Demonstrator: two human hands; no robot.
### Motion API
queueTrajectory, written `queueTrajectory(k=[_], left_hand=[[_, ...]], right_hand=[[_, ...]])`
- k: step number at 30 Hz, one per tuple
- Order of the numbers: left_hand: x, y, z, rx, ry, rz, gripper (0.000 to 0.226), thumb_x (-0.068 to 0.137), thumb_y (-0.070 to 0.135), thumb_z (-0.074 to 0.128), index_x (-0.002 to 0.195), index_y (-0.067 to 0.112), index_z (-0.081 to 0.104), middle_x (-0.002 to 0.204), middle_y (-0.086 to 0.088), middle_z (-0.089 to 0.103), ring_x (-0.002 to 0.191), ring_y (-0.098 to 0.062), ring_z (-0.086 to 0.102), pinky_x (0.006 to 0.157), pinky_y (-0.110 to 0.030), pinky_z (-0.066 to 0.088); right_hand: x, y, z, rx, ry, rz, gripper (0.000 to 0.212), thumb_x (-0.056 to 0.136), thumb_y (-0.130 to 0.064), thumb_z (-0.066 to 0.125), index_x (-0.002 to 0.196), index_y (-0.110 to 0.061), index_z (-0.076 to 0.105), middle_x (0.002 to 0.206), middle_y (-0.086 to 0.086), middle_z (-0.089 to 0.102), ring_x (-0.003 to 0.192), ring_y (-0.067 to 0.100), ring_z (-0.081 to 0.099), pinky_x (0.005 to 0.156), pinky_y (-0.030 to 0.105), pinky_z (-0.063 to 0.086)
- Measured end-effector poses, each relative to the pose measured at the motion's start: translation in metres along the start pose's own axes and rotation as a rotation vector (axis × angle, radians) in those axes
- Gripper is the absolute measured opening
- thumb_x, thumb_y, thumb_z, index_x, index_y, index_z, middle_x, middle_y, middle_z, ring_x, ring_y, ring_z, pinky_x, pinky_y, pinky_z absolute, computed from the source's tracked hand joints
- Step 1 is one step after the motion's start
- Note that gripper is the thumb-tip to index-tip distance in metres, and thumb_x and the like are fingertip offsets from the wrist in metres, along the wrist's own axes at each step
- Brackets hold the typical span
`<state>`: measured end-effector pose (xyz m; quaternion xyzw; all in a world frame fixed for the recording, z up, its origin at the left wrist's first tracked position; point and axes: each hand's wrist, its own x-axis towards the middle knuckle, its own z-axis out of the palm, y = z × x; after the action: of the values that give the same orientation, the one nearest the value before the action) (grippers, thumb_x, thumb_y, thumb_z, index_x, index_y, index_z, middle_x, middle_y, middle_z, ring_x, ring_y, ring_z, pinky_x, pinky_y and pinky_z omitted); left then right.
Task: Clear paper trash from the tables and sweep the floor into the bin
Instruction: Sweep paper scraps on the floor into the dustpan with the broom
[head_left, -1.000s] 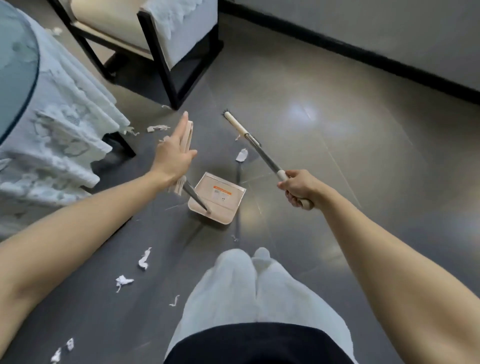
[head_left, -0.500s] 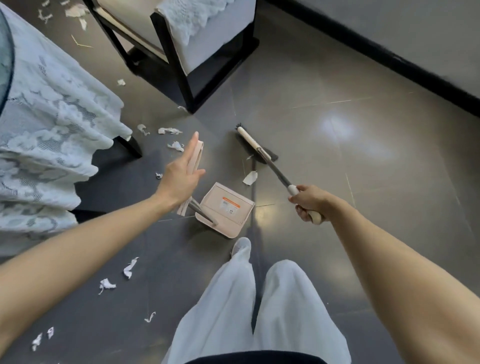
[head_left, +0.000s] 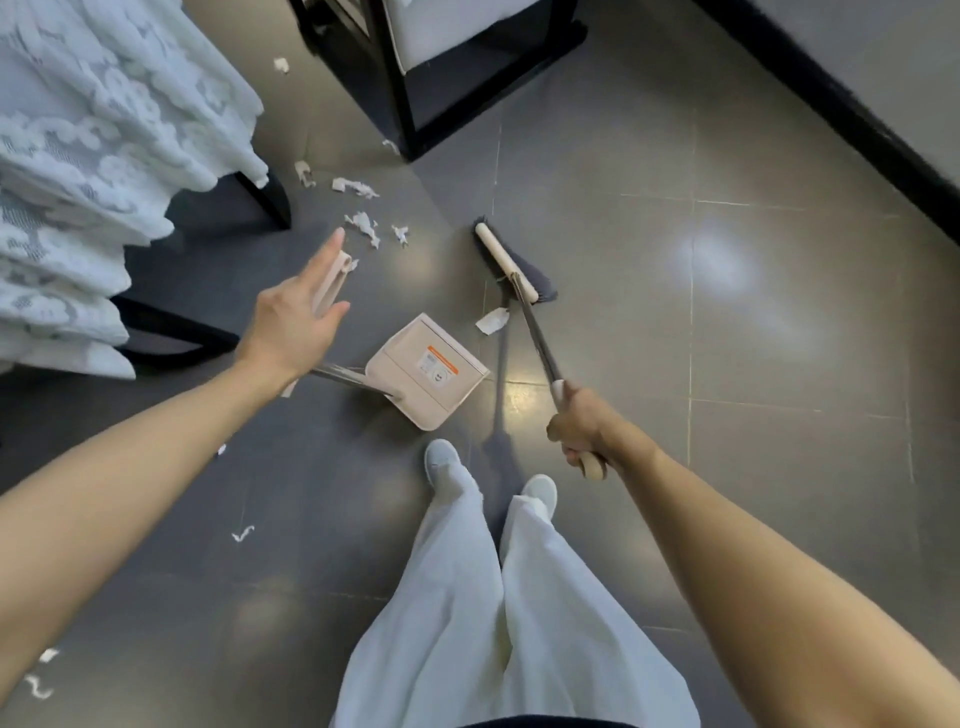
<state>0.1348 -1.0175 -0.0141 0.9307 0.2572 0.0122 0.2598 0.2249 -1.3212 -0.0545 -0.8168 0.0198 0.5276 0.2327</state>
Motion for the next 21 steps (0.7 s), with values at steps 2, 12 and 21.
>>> queueTrajectory(k=[2,12,21], left_hand=[[-0.005,-0.001,0.003,0.003,0.032,-0.002,0.074,0.089,0.016,0.064,0.149,0.038,0.025,0.120,-0.013,0.064,0.101,-0.038,0.059,0.093,-0.033,0.039],[-0.008,-0.007,0.006,-0.043,0.090,-0.072,0.072,0.092,0.021,0.060,0.149,0.040,0.021,0.130,-0.007,0.059,0.110,-0.034,0.057,0.096,-0.029,0.038],[-0.010,-0.017,-0.004,-0.132,0.190,-0.165,0.073,0.092,0.014,0.060,0.150,0.036,0.021,0.137,-0.001,0.055,0.117,-0.029,0.055,0.097,-0.022,0.035]], right_hand=[[-0.010,0.010,0.003,-0.001,-0.035,0.008,0.024,0.086,0.004,0.041,0.107,-0.007,0.040,0.068,0.011,0.046,0.051,0.022,0.044,0.046,0.031,0.040],[-0.064,0.000,-0.010,0.065,-0.241,-0.070,0.036,0.087,-0.011,0.044,0.122,-0.013,0.055,0.060,0.005,0.053,0.041,0.018,0.041,0.038,0.020,0.036],[-0.058,-0.050,-0.012,0.008,-0.160,-0.209,0.044,0.083,0.001,0.049,0.115,-0.029,0.047,0.066,0.007,0.054,0.042,0.014,0.048,0.039,0.021,0.042]])
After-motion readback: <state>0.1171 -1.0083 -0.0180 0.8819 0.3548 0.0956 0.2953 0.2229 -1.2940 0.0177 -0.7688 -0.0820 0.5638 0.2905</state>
